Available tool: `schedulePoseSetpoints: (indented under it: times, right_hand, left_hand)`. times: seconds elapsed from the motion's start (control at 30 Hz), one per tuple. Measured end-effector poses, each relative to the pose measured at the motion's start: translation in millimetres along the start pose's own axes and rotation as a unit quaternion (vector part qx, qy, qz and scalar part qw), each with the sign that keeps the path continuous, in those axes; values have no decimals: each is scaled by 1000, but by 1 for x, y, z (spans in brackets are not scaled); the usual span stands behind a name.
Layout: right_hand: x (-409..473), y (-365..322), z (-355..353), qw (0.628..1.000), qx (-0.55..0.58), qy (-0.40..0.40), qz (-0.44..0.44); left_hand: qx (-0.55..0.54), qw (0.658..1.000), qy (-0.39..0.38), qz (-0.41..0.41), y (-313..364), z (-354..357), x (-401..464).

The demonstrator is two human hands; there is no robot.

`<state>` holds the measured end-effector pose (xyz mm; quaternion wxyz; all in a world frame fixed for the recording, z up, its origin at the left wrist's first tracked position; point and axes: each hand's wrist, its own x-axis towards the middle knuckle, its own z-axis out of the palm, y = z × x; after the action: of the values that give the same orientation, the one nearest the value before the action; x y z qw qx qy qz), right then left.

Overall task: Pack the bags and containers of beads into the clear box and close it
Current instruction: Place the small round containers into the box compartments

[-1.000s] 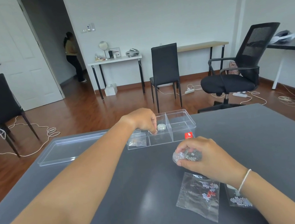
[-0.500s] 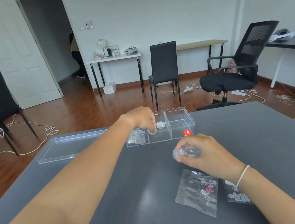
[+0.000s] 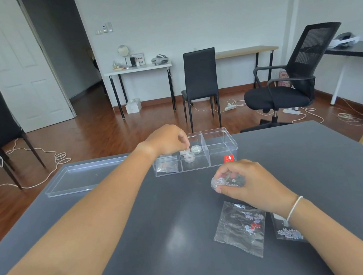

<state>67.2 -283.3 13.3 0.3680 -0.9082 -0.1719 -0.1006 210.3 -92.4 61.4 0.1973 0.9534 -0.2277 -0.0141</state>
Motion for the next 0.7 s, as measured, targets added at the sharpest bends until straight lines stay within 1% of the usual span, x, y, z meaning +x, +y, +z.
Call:
schedulePoseSetpoints:
  times: [0.13, 0.23, 0.3, 0.37, 0.5, 0.57, 0.7]
  right_hand:
    - [2, 1, 1, 1000, 17, 8, 4]
    - [7, 1, -1, 999, 49, 20, 11]
    - [15, -1, -4, 997, 61, 33, 15]
    - [27, -6, -10, 997, 61, 48, 14]
    - [62, -15, -16, 997, 43, 60, 19]
    - [81, -16, -15, 998, 11, 47, 32]
    - [111, -12, -9, 993, -106, -14, 58]
  left_hand:
    - [-63, 994, 88, 12, -16, 3, -20]
    - [-110, 978, 174, 15, -29, 13, -42]
    - [-134, 968, 214, 2, -37, 23, -56]
    - [-143, 963, 228, -14, -44, 30, -65]
    - [-153, 961, 229, -24, -51, 36, -73]
    - [-155, 960, 230, -30, -53, 37, -76]
    - [-133, 964, 227, -29, -58, 38, -78]
